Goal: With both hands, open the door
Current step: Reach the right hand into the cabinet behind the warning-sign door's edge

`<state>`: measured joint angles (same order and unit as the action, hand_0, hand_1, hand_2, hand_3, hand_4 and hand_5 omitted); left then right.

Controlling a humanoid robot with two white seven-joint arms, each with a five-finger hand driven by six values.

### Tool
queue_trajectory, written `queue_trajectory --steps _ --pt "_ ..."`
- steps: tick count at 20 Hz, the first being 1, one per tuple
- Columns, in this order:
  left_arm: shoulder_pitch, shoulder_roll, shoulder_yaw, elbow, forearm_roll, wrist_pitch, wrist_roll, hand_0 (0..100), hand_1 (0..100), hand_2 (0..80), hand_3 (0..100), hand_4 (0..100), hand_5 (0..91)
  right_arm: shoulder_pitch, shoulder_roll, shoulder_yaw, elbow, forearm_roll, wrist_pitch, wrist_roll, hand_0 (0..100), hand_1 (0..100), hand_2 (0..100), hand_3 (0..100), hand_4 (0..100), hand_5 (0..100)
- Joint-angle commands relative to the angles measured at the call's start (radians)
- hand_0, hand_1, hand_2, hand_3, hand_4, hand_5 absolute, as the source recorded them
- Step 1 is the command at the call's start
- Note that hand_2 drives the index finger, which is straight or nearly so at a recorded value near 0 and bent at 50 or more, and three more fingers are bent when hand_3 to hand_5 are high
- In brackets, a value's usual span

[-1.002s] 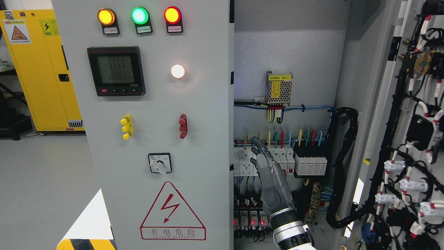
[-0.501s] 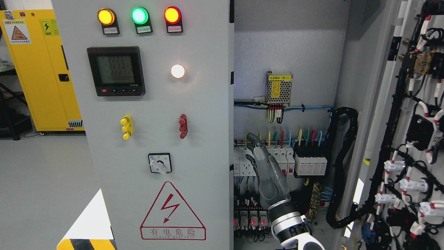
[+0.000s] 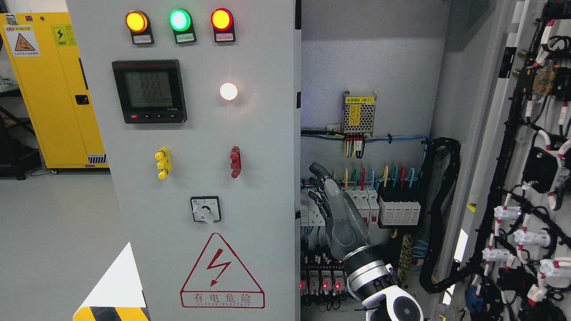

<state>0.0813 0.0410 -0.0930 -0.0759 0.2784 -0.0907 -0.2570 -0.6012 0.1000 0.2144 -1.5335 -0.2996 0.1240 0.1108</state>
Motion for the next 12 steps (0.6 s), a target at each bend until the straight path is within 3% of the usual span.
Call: queue_trajectory --steps 1,3,5,10,12 --pt "0.000 -0.003 0.002 0.001 0.001 0.000 -0.004 32 20 0.0 0 0 0.0 -0.032 -0.029 0.000 0.041 -0.062 0.013 0.006 21 11 0 0 0 0" --pt "0.000 -0.001 0.002 0.001 0.002 0.000 -0.004 32 20 0.0 0 0 0.0 -0.043 -0.032 0.000 0.058 -0.102 0.014 0.021 21 11 0 0 0 0" --pt "0.000 -0.001 0.002 0.002 0.002 0.000 -0.004 32 20 0.0 0 0 0.0 -0.049 -0.037 0.000 0.070 -0.116 0.031 0.067 21 11 0 0 0 0" --pt "0.000 -0.001 0.002 0.002 0.002 0.000 -0.004 32 20 0.0 0 0 0.0 -0.065 -0.039 -0.010 0.121 -0.121 0.045 0.082 21 11 0 0 0 0" --pt "0.000 -0.003 0.002 0.002 0.002 0.000 -0.004 32 20 0.0 0 0 0.0 -0.072 -0.046 -0.010 0.122 -0.139 0.045 0.118 21 11 0 0 0 0"
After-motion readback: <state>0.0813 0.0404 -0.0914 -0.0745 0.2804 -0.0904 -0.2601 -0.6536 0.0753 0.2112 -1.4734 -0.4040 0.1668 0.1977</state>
